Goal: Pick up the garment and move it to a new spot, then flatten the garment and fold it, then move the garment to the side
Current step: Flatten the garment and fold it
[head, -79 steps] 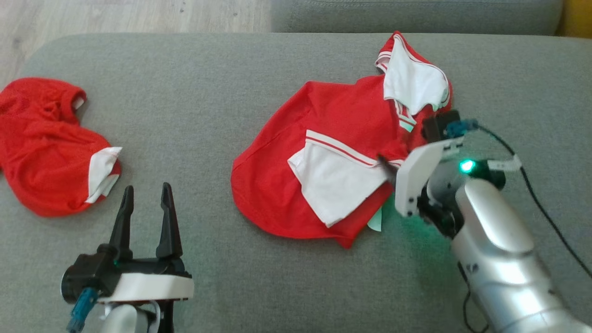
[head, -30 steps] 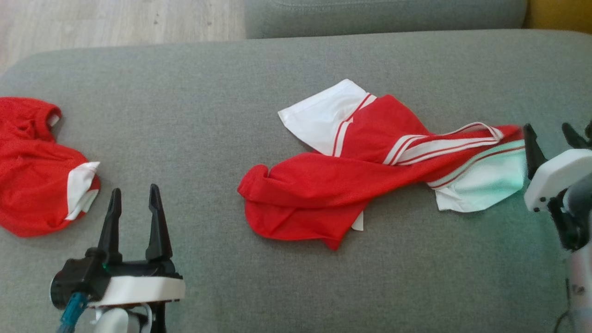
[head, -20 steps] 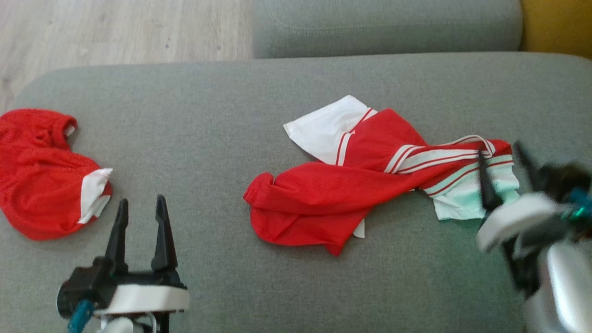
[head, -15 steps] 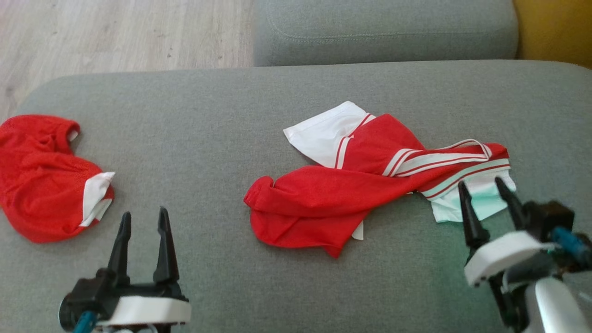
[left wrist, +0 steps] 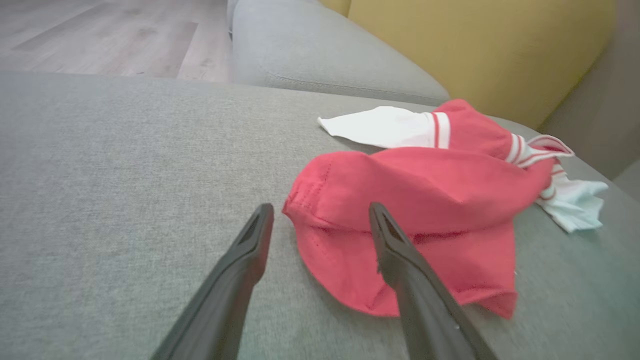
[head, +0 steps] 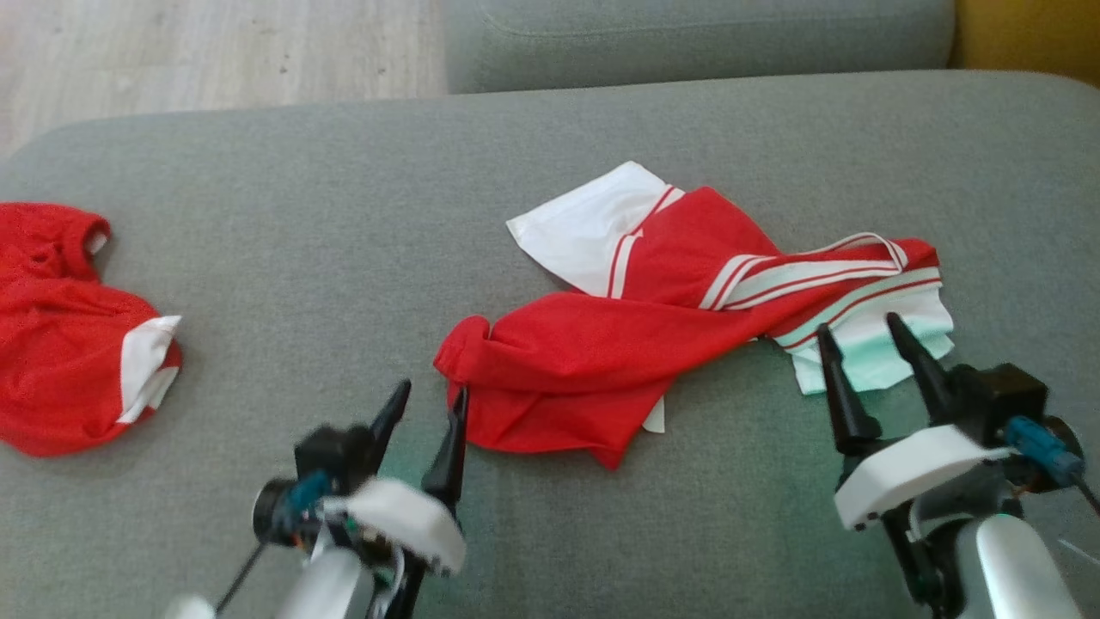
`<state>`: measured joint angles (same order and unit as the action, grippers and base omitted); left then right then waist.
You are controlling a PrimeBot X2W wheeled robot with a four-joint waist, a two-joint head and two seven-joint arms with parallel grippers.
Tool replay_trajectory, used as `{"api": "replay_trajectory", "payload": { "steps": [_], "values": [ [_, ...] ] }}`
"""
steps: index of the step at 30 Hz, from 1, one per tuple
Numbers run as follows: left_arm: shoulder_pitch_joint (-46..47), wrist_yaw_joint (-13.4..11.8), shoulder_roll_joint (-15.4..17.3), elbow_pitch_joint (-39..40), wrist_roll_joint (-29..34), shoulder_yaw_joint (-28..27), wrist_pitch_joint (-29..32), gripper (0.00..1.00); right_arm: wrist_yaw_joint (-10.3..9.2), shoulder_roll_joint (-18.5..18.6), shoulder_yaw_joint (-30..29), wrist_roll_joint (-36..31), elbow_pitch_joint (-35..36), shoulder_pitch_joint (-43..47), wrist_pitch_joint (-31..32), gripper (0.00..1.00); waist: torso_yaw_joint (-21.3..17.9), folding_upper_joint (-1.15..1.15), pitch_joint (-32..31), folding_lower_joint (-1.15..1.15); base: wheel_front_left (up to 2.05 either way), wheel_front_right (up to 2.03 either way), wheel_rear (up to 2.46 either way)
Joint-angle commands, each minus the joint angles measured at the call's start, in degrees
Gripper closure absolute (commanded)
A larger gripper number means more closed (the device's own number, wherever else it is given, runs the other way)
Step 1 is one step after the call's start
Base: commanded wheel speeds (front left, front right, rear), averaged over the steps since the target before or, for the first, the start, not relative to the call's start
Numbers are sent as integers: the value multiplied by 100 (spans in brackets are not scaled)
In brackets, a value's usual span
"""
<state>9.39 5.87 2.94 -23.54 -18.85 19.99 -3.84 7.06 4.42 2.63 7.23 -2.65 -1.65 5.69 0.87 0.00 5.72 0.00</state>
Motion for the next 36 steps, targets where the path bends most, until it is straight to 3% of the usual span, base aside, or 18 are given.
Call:
{"api": "replay_trajectory", "payload": {
  "steps": [1, 5, 12, 15, 16, 17, 18, 24, 29, 32, 36],
  "values": [
    [405, -166, -3, 35, -226, -93, 77, 0, 43, -10, 203, 45, 259, -187, 35, 0, -54, 0, 52, 0, 0, 0, 0],
    [882, -545, -4, -407, -983, 21, 424, 0, 43, -29, 358, 87, 320, -218, 87, 0, -124, 0, 163, 0, 0, 0, 0],
    [1550, -784, -5, -1137, -1469, 392, 1056, 0, 43, -47, 469, 104, 334, -282, 125, 0, -180, 0, 307, 0, 0, 0, 0],
    [1765, -774, -5, -1307, -1615, 563, 1145, 0, 43, -51, 491, 121, 329, -320, 116, 0, -187, 0, 363, 0, 0, 0, 0],
    [1819, -750, -5, -1365, -1678, 624, 1193, 9, 43, -52, 497, 128, 323, -329, 117, 0, -185, 0, 376, 0, 0, 0, 0],
    [1871, -713, -5, -1420, -1721, 700, 1241, 50, 43, -51, 502, 131, 317, -336, 117, 0, -181, 0, 385, 0, 0, 0, 0],
    [1916, -669, -5, -1460, -1760, 765, 1252, 100, 43, -53, 506, 135, 314, -341, 117, 0, -177, 0, 389, 0, 0, 0, 0],
    [2108, -351, -4, -1366, -1846, 936, 506, 100, 43, -51, 468, 207, 299, -379, 77, 0, -99, 0, 343, 0, 0, 0, 0],
    [1784, -205, 78, -537, -1745, 943, -334, 100, 43, -60, 421, 231, 324, -324, 84, 0, -63, 0, 236, 0, 0, 0, 0],
    [1121, -162, 263, 325, -1867, 1121, -30, 100, 43, -61, 360, 223, 369, -266, 88, 0, -37, 0, 198, 0, 0, 0, 0],
    [55, -335, 735, 1565, -1984, 1517, 890, 100, 43, -61, 214, 203, 453, -162, 109, 0, 62, 0, 189, 0, 0, 0, 0]
  ]
}}
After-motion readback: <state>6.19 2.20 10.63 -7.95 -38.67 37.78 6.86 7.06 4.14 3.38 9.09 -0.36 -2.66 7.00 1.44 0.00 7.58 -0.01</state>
